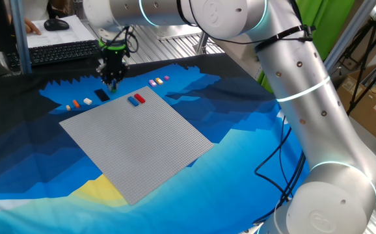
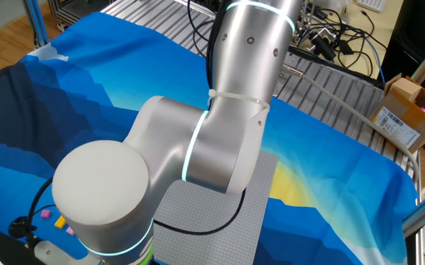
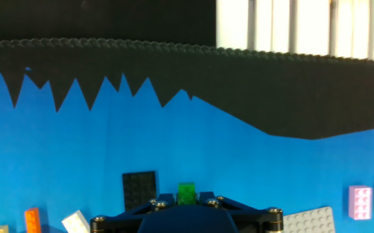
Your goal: Stack small Lego blocks randomly, one at a time
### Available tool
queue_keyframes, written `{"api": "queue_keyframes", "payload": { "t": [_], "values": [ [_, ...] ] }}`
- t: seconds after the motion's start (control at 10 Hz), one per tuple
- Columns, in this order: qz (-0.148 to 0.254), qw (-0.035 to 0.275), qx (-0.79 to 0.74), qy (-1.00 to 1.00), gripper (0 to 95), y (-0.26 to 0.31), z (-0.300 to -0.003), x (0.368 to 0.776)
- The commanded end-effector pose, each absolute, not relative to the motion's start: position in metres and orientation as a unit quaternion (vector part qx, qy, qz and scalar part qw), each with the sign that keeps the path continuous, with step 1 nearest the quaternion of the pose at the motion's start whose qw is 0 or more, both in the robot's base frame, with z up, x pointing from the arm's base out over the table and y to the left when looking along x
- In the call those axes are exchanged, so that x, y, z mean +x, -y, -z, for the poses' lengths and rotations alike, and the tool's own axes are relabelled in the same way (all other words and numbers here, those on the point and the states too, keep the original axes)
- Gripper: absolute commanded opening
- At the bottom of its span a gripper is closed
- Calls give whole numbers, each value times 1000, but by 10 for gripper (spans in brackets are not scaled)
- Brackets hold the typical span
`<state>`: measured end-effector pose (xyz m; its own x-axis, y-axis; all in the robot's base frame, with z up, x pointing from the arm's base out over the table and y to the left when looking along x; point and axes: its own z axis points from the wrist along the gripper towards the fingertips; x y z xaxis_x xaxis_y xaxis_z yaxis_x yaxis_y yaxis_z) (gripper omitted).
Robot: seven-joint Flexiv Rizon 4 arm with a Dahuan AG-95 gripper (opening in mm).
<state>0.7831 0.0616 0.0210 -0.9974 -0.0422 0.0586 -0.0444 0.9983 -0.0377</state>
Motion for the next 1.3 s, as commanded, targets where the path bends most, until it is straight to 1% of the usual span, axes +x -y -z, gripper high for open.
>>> {"api": "queue_keyframes", "payload": {
  "t": [0.1,0.5,0.8,1.3],
  "values": [
    [-28,45,26,998,0,-54,-35,776],
    [-30,49,38,998,0,-29,-45,748],
    [-28,47,40,998,0,-16,-40,723],
    [-26,42,41,998,0,-2,-32,706]
  ]
}}
